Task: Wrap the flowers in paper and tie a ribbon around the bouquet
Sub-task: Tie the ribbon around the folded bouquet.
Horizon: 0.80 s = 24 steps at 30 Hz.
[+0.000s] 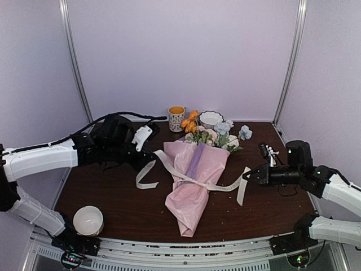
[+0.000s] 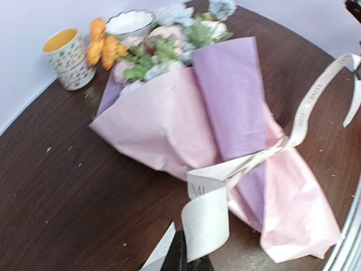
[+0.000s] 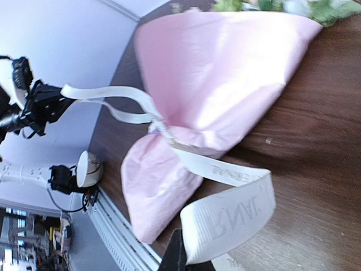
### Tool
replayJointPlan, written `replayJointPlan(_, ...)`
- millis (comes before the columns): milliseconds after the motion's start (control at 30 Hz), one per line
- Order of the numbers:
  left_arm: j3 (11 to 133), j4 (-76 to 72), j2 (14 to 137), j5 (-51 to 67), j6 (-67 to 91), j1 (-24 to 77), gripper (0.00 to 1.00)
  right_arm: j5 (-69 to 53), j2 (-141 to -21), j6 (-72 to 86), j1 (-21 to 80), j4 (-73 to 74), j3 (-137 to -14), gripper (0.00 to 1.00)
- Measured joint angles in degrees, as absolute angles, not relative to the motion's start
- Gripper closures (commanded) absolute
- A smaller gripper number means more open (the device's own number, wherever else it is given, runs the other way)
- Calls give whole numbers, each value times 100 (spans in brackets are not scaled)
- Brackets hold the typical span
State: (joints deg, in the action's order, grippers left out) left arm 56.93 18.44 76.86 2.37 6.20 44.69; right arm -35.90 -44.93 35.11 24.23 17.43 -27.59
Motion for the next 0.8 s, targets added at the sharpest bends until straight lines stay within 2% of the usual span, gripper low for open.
replayJointPlan(333,6163,1656,7419,939,362,4993,100,-4353,-4672,3494,3837,609,-3017,100)
replayJointPlan(567,6149,1365,6539,1374,307,5022,100,-4788,-4412,3555,3924,84,-3264,100)
replayJointPlan(800,6152,1352,6726,1555,255,5293,100,-4858,-4779,3444,4283,23,-3662,100)
